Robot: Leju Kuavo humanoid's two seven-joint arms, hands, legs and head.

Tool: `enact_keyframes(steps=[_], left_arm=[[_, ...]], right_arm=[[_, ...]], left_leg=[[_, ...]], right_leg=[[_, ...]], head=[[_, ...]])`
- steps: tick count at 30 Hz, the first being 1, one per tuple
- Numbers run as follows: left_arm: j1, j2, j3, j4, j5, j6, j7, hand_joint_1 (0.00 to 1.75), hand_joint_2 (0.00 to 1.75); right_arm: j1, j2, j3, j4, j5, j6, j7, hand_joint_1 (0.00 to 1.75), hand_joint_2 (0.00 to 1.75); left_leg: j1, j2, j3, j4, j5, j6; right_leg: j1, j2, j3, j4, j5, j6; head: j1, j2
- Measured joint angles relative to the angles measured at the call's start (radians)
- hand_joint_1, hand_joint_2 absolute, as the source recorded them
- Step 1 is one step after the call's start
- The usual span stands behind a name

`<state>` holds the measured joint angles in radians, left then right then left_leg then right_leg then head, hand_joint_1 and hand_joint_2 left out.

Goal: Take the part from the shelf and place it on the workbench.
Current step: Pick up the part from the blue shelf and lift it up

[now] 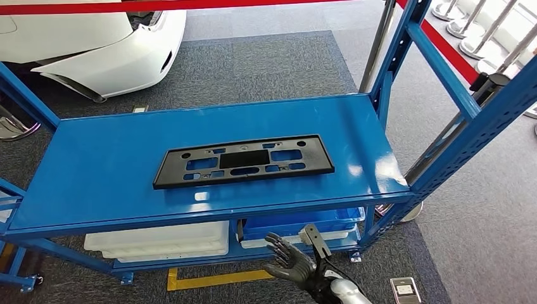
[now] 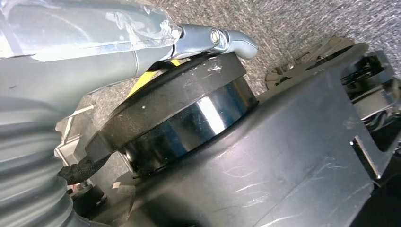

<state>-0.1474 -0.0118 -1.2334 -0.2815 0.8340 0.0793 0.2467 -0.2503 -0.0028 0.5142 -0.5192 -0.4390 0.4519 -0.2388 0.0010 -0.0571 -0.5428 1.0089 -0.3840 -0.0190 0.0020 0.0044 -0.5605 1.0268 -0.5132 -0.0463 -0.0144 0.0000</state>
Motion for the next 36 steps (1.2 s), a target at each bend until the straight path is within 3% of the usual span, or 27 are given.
enact_keyframes(steps=[7,18,22,25,29,33,36], left_arm=[[-0.005,0.0,-0.017,0.0,-0.001,0.0,-0.009,0.0,1.75],[-0.006,0.001,-0.024,0.0,-0.007,0.003,-0.011,0.0,1.75],[-0.009,0.001,-0.035,0.0,-0.024,0.005,-0.012,0.0,1.75],[-0.012,0.001,-0.046,0.0,-0.032,0.006,-0.011,0.0,1.75],[-0.014,0.001,-0.051,-0.001,-0.03,0.014,-0.002,0.0,1.75],[-0.012,0.001,-0.057,-0.002,0.003,0.026,0.001,0.0,1.75],[-0.009,0.001,-0.055,-0.002,0.033,0.032,0.0,0.0,1.75]], right_arm=[[-0.01,-0.022,0.143,-0.145,0.024,-0.018,0.049,0.0,1.75],[-0.016,-0.051,0.26,-0.25,0.09,-0.021,0.079,0.0,1.75],[-0.037,-0.036,0.32,-0.299,0.143,0.007,0.12,0.0,1.75],[-0.064,-0.001,0.374,-0.331,0.182,0.028,0.087,0.0,1.75],[-0.109,0.035,0.416,-0.365,0.214,0.013,-0.005,0.0,0.0],[-0.163,0.048,0.423,-0.437,0.258,-0.102,-0.074,0.0,1.75],[-0.198,0.041,0.399,-0.495,0.316,-0.247,-0.047,0.0,1.75]], left_leg=[[0.0,0.0,0.0,0.001,0.0,0.0],[0.0,0.0,0.0,0.001,0.0,0.0],[0.0,0.0,0.0,0.001,0.0,0.0],[0.0,0.0,0.0,0.001,0.0,0.0],[0.0,-0.001,0.0,0.001,0.001,-0.001],[0.0,0.0,0.001,0.002,0.002,-0.001],[0.0,0.0,0.001,0.003,0.002,-0.002]], right_leg=[[0.0,0.0,0.0,0.0,0.0,0.0],[0.0,0.0,0.0,0.0,0.0,0.001],[0.0,0.0,0.001,0.0,0.0,0.001],[0.001,0.0,0.001,0.0,0.0,0.001],[0.002,0.0,0.001,0.0,0.001,0.001],[0.002,0.0,0.001,0.0,0.001,0.001],[0.002,0.0,0.001,0.0,0.002,0.001]], head=[[0.0,0.0],[0.001,0.0],[0.001,0.0],[0.0,0.0],[0.0,0.0],[0.0,0.0],[0.0,0.0]])
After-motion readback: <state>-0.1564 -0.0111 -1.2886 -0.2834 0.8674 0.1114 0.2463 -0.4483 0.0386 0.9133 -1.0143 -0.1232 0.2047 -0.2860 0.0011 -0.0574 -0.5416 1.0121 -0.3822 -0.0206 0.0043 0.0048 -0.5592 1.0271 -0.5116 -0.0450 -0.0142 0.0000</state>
